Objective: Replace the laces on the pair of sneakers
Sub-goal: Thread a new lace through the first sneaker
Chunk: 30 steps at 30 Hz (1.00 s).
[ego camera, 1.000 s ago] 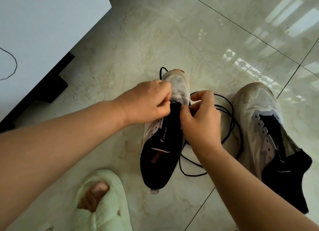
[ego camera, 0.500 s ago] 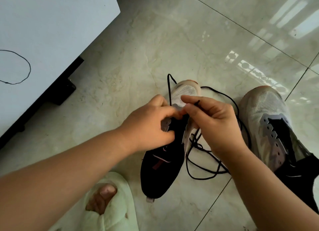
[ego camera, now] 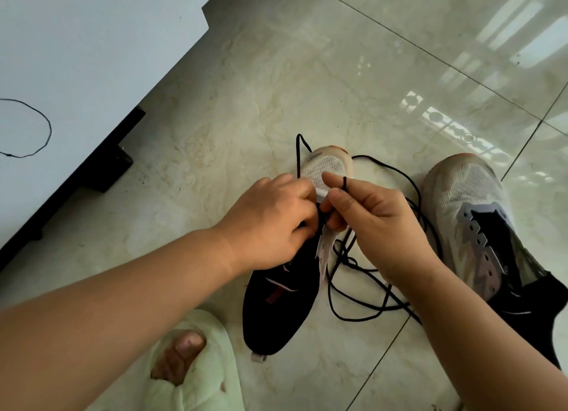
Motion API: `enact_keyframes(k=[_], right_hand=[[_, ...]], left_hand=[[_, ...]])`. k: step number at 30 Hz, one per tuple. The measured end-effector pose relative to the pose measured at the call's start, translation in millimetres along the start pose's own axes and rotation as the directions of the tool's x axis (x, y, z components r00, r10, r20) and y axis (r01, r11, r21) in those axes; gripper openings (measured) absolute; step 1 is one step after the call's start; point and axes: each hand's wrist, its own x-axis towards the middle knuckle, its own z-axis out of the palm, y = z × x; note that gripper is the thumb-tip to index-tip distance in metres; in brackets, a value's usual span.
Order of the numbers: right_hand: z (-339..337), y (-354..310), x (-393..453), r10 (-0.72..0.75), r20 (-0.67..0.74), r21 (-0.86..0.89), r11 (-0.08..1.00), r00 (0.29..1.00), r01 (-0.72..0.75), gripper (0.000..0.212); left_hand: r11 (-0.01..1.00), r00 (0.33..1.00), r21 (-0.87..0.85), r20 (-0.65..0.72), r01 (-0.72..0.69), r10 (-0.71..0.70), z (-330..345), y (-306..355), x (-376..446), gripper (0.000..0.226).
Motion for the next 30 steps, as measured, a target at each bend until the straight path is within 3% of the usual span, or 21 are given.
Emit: enact_keyframes(k=[2, 4, 6, 9, 13, 15, 18, 20, 24, 28, 30], right_hand=[[-0.9, -0.3, -0.7, 0.006, -0.015, 0.042, 0.999, 1.000, -0.005, 0.020], [-0.2, -0.9, -2.2, 0.009, -0.006, 0.049, 0.999, 1.000, -0.009, 0.017], [3.2, -2.6, -4.1, -0.010, 0.015, 0.027, 1.000, 1.000, 0.009, 0.019], [10.4, -5.0, -5.2, -0.036, 0.059, 0.006, 0.999, 0.998, 0.036, 0.020], [15.0, -4.3, -5.0, -0.025, -0.014, 0.128, 0.991, 1.000, 0.027, 0.022], [16.3, -4.2, -5.8, -0.013, -0.046, 0.162, 0.987, 0.999, 0.020, 0.022], [18.2, -8.9, -6.5, 0.017, -0.050, 0.182, 0.983, 0.999, -0.008, 0.023], [19.1, -13.3, -7.3, 0.014, -0.055, 0.124, 0.992, 0.998, -0.007, 0.020], [22.4, -25.0, -16.4, -0.090, -0.043, 0.010, 0.996, 0.995, 0.090, 0.034], [23.6, -45.1, -23.5, -0.183, -0.054, 0.046, 0.982, 0.982, 0.185, 0.029], [23.5, -56.1, -25.3, -0.217, -0.056, 0.127, 0.967, 0.975, 0.223, 0.020]], left_hand=[[0.972, 0.993, -0.220, -0.062, 0.080, -0.096, 2.9, 1.3, -0.4, 0.005], [0.820, 0.941, -0.544, -0.148, 0.179, -0.304, 1.4, 1.4, -1.8, 0.008], [0.712, 0.904, -0.676, -0.164, 0.189, -0.396, -0.5, 2.4, -2.3, 0.010], [0.663, 0.907, -0.726, -0.137, 0.182, -0.398, 1.0, 7.2, -1.9, 0.011], [0.639, 0.906, -0.753, -0.147, 0.158, -0.397, 4.3, 9.7, -1.0, 0.009], [0.679, 0.913, -0.718, -0.159, 0.153, -0.375, 7.5, 9.1, -1.9, 0.007], [0.765, 0.944, -0.611, -0.083, 0.205, -0.320, 14.5, 9.2, -3.2, 0.032], [0.796, 0.957, -0.568, -0.049, 0.210, -0.287, 17.3, 12.9, 0.1, 0.035], [0.702, 0.931, -0.687, -0.106, 0.186, -0.350, 21.1, 19.2, 8.7, 0.018], [0.727, 0.934, -0.660, -0.105, 0.191, -0.341, 28.3, 20.5, 6.1, 0.059], [0.694, 0.940, -0.699, -0.093, 0.172, -0.327, 29.2, 18.7, 6.4, 0.062]])
